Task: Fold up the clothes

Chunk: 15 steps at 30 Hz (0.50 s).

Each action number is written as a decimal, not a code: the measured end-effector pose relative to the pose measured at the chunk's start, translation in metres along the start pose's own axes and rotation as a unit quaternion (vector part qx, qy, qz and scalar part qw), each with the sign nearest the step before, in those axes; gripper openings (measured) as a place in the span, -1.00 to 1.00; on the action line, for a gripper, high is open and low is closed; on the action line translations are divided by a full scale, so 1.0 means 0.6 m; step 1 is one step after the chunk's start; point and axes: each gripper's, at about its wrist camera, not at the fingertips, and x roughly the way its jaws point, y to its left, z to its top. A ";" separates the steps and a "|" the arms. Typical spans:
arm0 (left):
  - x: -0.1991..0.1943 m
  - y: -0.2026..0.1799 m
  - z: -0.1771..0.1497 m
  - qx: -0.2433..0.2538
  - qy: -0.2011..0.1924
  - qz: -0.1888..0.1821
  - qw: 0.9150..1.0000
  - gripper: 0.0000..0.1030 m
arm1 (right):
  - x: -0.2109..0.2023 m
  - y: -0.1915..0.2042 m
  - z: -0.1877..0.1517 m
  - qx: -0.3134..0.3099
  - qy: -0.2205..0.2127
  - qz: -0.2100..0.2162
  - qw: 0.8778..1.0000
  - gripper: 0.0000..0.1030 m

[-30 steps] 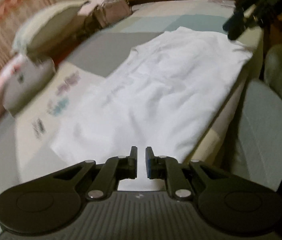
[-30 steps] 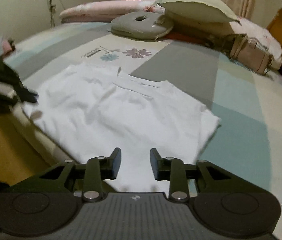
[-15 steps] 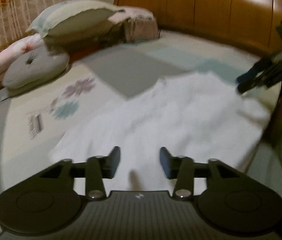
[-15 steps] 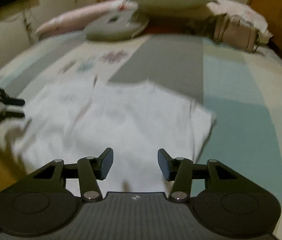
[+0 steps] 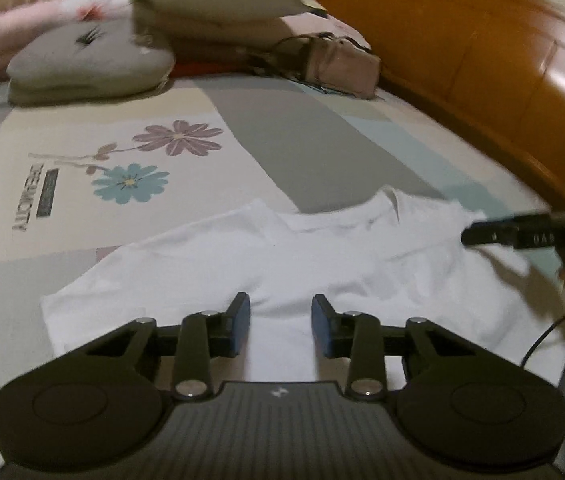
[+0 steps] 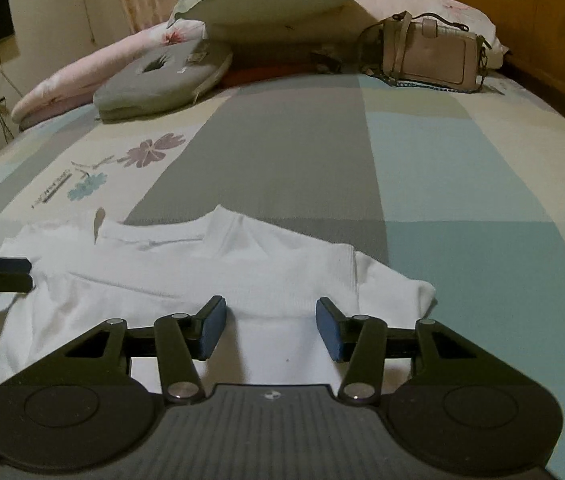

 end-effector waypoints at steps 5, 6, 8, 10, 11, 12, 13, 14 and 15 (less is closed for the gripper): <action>0.016 0.019 0.009 -0.029 -0.002 -0.001 1.000 0.03 | -0.008 0.018 0.019 -0.006 -0.017 0.001 1.000 0.24; 0.018 0.020 0.012 -0.030 -0.002 -0.004 1.000 0.03 | 0.003 0.020 0.020 -0.013 -0.010 -0.007 1.000 0.25; 0.024 0.024 0.018 -0.034 -0.001 -0.009 0.999 0.06 | 0.035 0.011 0.015 -0.015 0.008 -0.023 1.000 0.25; 0.029 0.027 0.024 -0.037 -0.001 -0.014 0.999 0.01 | 0.043 0.005 0.016 -0.017 -0.001 -0.031 0.999 0.24; 0.032 0.028 0.027 -0.038 0.000 -0.016 0.999 0.01 | 0.042 0.004 0.021 -0.014 -0.001 -0.032 0.999 0.24; 0.035 0.030 0.029 -0.040 0.000 -0.019 0.999 0.01 | 0.036 0.004 0.025 -0.008 -0.001 -0.033 0.999 0.25; 0.037 0.031 0.032 -0.042 0.000 -0.022 0.999 0.01 | 0.027 0.007 0.028 -0.006 -0.006 -0.032 0.999 0.25; 0.040 0.033 0.035 -0.043 0.001 -0.024 0.999 0.02 | 0.018 0.010 0.030 -0.006 -0.011 -0.031 0.999 0.27; 0.043 0.034 0.038 -0.045 0.001 -0.027 0.999 0.03 | 0.010 0.014 0.032 -0.008 -0.016 -0.026 1.000 0.35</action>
